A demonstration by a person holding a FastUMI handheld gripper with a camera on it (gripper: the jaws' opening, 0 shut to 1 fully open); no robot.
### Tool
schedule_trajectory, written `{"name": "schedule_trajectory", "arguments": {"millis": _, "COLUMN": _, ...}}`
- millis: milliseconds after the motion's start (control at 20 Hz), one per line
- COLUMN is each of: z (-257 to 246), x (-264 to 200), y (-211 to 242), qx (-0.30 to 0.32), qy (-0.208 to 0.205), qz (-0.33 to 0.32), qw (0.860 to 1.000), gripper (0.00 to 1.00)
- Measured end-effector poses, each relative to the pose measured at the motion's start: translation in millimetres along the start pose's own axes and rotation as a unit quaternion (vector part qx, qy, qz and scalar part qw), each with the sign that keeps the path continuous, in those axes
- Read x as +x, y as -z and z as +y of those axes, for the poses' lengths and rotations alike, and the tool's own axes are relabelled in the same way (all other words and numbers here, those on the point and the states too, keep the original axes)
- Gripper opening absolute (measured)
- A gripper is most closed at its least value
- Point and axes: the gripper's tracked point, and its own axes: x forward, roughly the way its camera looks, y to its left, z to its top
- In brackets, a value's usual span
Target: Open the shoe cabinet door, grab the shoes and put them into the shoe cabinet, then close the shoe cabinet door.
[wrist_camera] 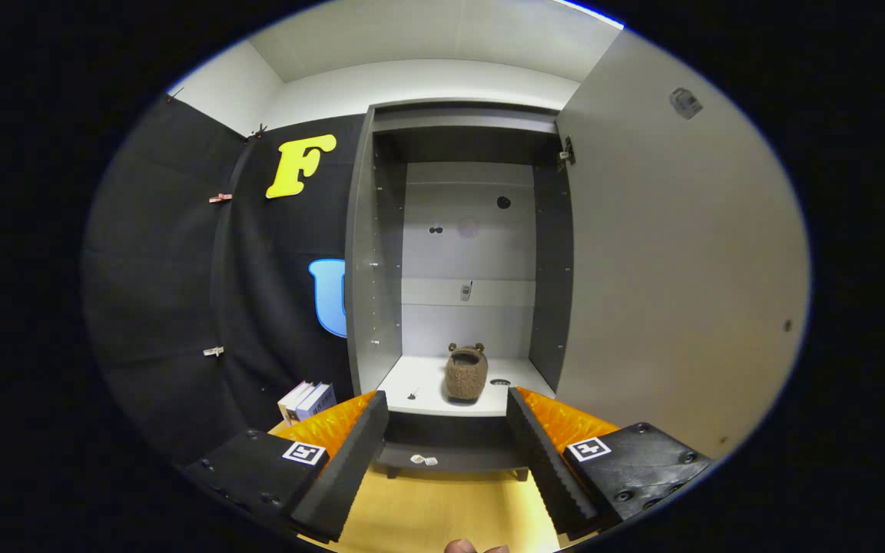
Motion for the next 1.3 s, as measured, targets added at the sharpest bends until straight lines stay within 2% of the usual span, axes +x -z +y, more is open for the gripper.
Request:
{"name": "schedule_trajectory", "arguments": {"millis": 250, "z": -27, "x": -81, "y": 10, "qx": 0.002, "qy": 0.01, "qz": 0.01, "qw": 1.0, "gripper": 0.98}}
{"name": "schedule_trajectory", "arguments": {"millis": 400, "z": -59, "x": -122, "y": 15, "qx": 0.007, "qy": 0.032, "qz": 0.015, "qw": 0.999, "gripper": 0.98}}
{"name": "schedule_trajectory", "arguments": {"millis": 600, "z": -121, "x": -164, "y": 26, "qx": -0.013, "qy": 0.087, "qz": 0.019, "qw": 0.996, "gripper": 0.97}}
{"name": "schedule_trajectory", "arguments": {"millis": 750, "z": -170, "x": -189, "y": 18, "qx": 0.005, "qy": 0.133, "qz": 0.014, "qw": 0.991, "gripper": 0.98}}
{"name": "schedule_trajectory", "arguments": {"millis": 950, "z": -239, "x": -200, "y": 13, "qx": 0.014, "qy": 0.193, "qz": 0.008, "qw": 0.981, "gripper": 0.97}}
{"name": "schedule_trajectory", "arguments": {"millis": 1050, "z": -267, "x": -191, "y": 13, "qx": 0.025, "qy": 0.21, "qz": 0.013, "qw": 0.977, "gripper": 0.97}}
{"name": "schedule_trajectory", "arguments": {"millis": 1300, "z": -314, "x": -147, "y": 20, "qx": 0.063, "qy": 0.219, "qz": 0.031, "qw": 0.973, "gripper": 0.98}}
